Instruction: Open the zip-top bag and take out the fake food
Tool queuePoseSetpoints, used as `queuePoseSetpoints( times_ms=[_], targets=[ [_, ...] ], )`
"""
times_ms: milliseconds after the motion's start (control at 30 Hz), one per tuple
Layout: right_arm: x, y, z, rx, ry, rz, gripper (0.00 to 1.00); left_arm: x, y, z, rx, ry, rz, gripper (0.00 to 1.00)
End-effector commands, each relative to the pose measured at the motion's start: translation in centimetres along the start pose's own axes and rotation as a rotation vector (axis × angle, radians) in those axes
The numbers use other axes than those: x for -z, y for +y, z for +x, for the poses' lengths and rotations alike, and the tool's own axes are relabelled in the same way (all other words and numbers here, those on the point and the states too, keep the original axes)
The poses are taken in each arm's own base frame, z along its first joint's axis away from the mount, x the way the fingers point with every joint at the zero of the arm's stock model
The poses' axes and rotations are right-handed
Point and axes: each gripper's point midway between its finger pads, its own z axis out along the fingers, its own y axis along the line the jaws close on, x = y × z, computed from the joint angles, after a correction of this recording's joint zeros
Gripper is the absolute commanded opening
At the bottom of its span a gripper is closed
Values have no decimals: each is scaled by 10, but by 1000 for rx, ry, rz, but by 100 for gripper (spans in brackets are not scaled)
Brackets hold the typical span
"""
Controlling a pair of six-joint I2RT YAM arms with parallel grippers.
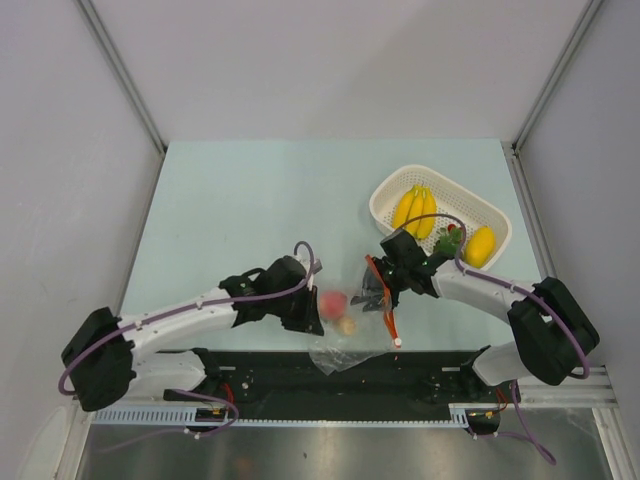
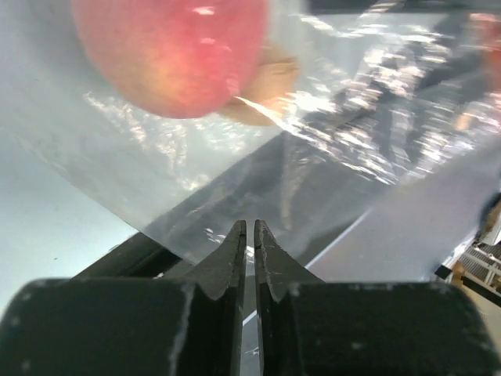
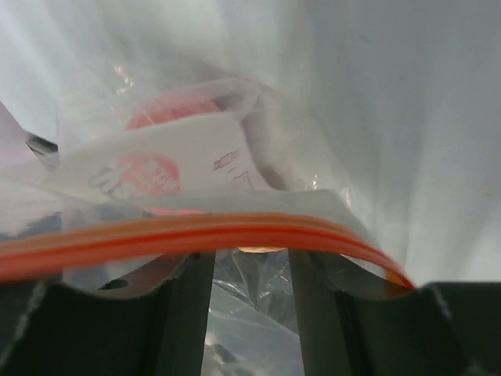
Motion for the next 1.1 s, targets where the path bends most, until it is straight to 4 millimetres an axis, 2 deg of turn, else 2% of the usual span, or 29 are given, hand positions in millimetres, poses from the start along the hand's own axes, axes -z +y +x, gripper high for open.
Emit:
queuePoseSetpoints(
  times_ms=[0,167,300,467,667,867,933,1067],
  targets=[
    [1,7,16,117,78,-24,52,-13,-2,-4,28,16,7,10],
    [-8,10,30,160,123,-36,57,-43,15,-3,36,54,-43,6],
    [-15,7,35,172,145,-25,62,-58,19,-5,47,76,-67,5],
    [-25,2,38,179,170,-12,68,-66,18,-15,27,76,-84,4],
    [-40,7,45,174,197,-32,68,-72,15,-16,32,92,-69,3],
    [-43,8,45,162,198,-34,56,-74,22,-9,48,102,-83,1],
    [-41,9,45,165,195,-37,54,-73,24,-10,50,100,-92,1],
    [-33,5,40,163,170,-14,42,-70,32,-15,67,81,-112,1]
  ],
)
